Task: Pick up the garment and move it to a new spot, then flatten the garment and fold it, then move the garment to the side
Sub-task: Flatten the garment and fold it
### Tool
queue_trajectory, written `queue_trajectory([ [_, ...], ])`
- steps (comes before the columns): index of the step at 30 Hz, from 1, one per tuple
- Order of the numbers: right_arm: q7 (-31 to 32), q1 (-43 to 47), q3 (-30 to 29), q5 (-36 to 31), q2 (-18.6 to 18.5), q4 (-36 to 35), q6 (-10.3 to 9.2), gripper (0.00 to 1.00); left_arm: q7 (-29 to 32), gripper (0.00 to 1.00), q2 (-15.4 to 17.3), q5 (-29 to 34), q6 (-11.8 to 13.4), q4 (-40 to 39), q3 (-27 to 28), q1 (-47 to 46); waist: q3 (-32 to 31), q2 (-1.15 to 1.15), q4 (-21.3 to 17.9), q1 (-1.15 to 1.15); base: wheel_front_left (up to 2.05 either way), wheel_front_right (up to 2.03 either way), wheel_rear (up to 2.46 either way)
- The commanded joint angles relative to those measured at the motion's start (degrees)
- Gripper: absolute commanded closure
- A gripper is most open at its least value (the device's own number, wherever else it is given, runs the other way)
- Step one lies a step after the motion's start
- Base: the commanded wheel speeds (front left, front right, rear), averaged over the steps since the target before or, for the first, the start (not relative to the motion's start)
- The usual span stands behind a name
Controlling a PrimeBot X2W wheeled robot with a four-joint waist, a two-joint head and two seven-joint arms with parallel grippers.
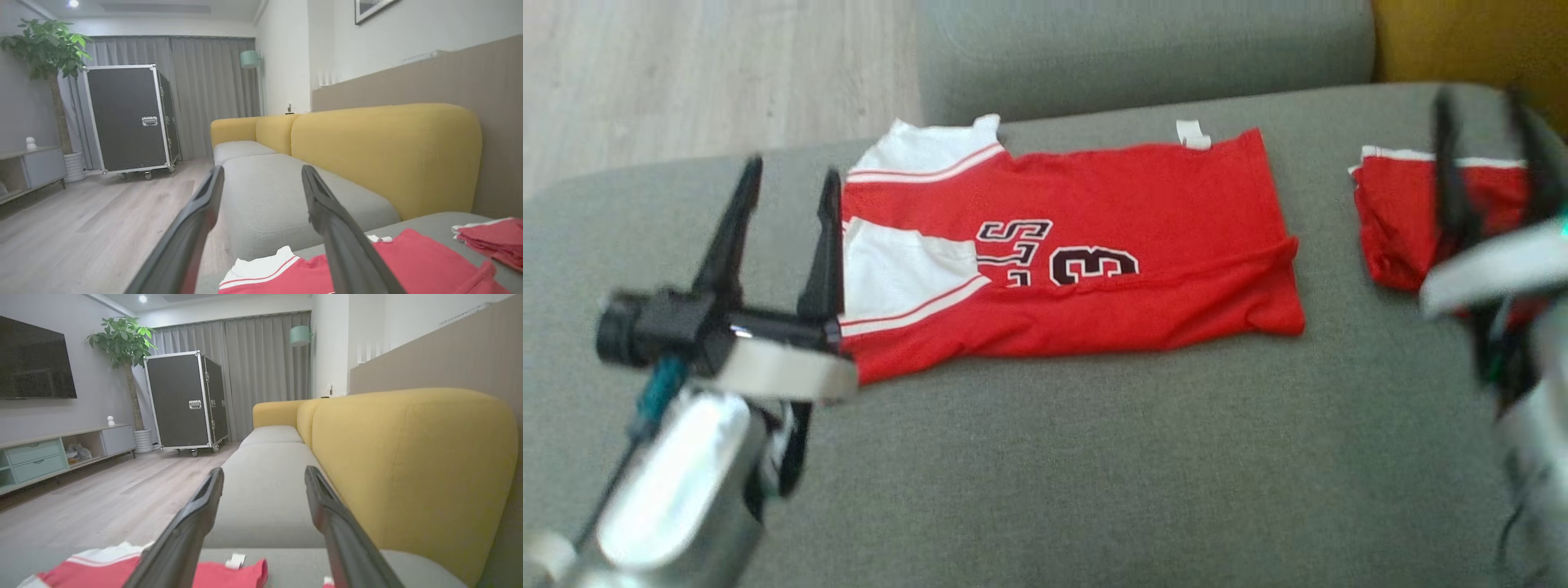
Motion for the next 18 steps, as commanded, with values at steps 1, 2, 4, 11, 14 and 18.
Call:
queue_trajectory([
  [1,-0.3,5.1,-3.7,-5.5,3.7,-5.5,0.37,0.00,-0.3,0.00,-1.0,1.3,0.2,-3.4,6.5,1.5,-1.7,0.00,0.7,0.01,0.00,0.00,0.00],
  [2,-0.3,7.9,-5.7,-7.6,5.7,-7.0,0.37,0.00,-0.3,0.00,-2.1,2.6,0.0,-4.0,7.9,3.8,-2.0,0.00,0.9,0.01,0.00,0.00,0.00],
  [4,-0.3,10.3,-7.6,-9.3,7.7,-8.5,0.37,0.00,-0.3,0.00,-3.2,4.0,-0.1,-4.6,9.4,5.8,-2.2,0.00,1.0,0.01,0.00,0.00,0.00],
  [11,-0.3,22.3,-12.2,-17.3,16.3,-15.2,0.37,0.00,-0.3,0.00,-12.4,11.0,-3.4,-5.1,18.4,17.4,-2.7,0.00,1.4,0.01,0.00,0.00,0.00],
  [14,-0.3,25.3,-13.3,-18.8,18.2,-15.9,0.37,0.00,-0.3,0.00,-15.5,13.2,-6.1,-2.5,20.5,21.2,-2.7,0.00,1.1,0.01,0.00,0.00,0.00],
  [18,-0.3,27.4,-13.4,-19.9,19.6,-16.6,0.37,0.00,-0.3,0.00,-18.7,15.7,-9.1,0.4,23.7,23.4,-2.1,0.00,0.6,0.01,0.00,0.00,0.00],
])
